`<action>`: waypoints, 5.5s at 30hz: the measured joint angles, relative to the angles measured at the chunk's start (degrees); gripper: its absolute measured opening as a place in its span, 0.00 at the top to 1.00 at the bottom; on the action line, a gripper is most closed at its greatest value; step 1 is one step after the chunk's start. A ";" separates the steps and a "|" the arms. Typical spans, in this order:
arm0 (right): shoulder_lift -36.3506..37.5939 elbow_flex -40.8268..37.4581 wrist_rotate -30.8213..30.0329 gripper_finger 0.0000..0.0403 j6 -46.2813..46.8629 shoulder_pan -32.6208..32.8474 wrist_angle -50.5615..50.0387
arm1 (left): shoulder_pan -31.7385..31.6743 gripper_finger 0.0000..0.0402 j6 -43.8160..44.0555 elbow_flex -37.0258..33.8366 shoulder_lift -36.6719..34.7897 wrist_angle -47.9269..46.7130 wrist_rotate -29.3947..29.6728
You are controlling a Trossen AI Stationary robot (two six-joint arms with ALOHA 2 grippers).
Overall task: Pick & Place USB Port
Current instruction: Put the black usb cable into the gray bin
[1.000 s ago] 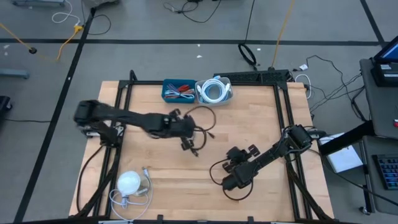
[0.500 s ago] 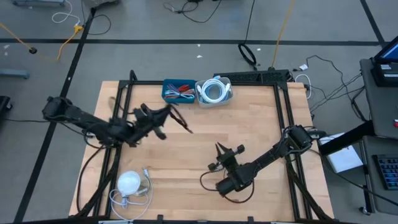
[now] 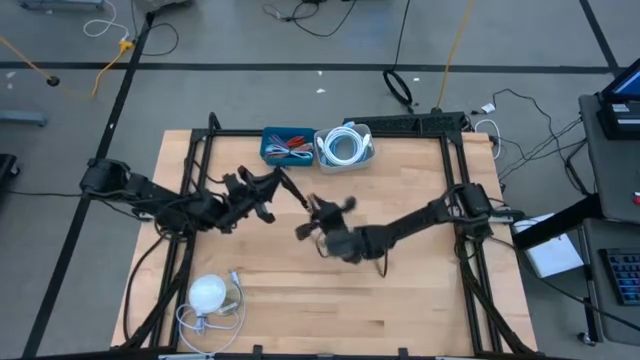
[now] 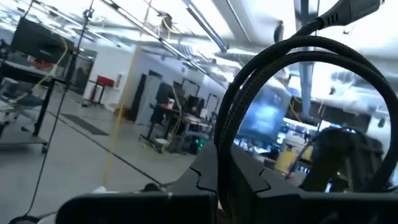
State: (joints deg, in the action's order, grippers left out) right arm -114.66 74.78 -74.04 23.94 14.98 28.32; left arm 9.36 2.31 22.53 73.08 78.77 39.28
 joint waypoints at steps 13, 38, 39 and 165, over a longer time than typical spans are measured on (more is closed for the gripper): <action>0.18 -0.33 35.68 0.92 -28.85 -1.48 24.50 | 10.86 0.98 -27.86 0.38 -6.83 -0.43 27.67; -1.43 -0.39 36.49 0.92 -55.52 -8.01 60.50 | 7.88 0.98 -42.07 2.63 -17.59 10.97 19.72; -1.21 -0.29 39.61 0.92 -53.89 -8.54 61.05 | 7.24 0.98 -40.08 2.66 -18.36 10.94 17.19; 14.27 1.91 35.28 0.97 -13.04 7.49 -22.52 | -20.21 0.56 1.22 2.11 -17.37 -44.28 -79.57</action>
State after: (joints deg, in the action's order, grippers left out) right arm -100.39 76.69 -38.76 10.90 22.47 5.80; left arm -10.85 3.54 24.64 55.70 34.49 -40.29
